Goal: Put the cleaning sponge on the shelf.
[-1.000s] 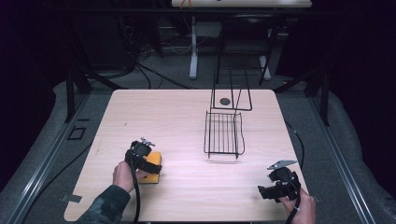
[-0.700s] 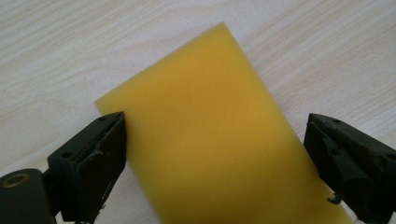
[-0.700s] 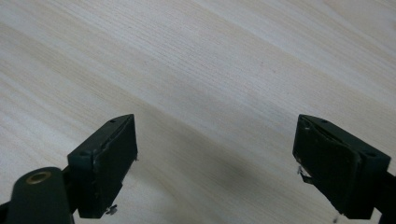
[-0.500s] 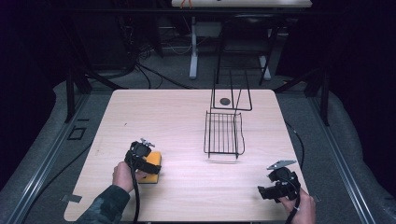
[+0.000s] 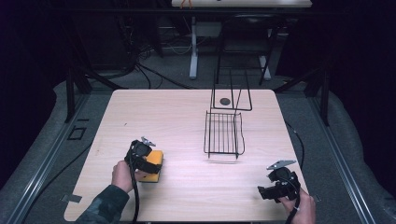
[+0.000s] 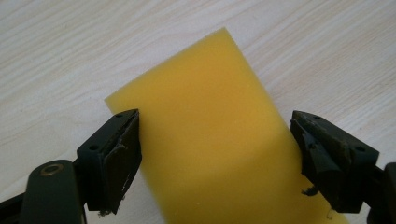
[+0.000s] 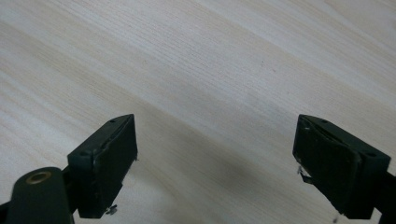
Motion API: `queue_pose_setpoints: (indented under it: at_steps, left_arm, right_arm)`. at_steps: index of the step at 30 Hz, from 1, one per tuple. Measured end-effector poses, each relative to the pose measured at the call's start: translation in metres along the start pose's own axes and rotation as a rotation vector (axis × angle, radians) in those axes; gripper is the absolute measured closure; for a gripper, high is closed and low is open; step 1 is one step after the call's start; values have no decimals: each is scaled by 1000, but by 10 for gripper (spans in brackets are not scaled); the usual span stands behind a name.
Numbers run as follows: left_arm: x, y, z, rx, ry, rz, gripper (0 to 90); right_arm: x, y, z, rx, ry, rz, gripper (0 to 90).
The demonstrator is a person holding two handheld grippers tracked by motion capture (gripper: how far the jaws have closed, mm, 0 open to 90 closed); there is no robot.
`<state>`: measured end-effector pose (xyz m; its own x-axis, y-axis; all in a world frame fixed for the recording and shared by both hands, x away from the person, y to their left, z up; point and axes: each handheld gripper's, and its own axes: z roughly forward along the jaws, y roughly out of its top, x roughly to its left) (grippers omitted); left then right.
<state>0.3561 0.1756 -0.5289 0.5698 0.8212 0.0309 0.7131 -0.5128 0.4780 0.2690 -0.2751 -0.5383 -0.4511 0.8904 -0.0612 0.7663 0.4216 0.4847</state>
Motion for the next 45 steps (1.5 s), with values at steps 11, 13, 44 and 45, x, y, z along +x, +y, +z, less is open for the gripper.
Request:
queue_pose_setpoints:
  at_steps: [11,13,44,45]
  left_arm:
    - [-7,7,-10,-38,-23,41,189]
    - [-7,8,-10,-39,-27,42,190]
    - [-26,38,-22,-96,-69,124,202]
    - [-27,40,-22,-98,-69,128,202]
  right_arm:
    - [-2,-1,2,14,8,5,132]
    - [-1,-1,3,13,9,4,132]
    - [2,1,5,26,11,-12,132]
    - [2,1,5,26,12,-10,132]
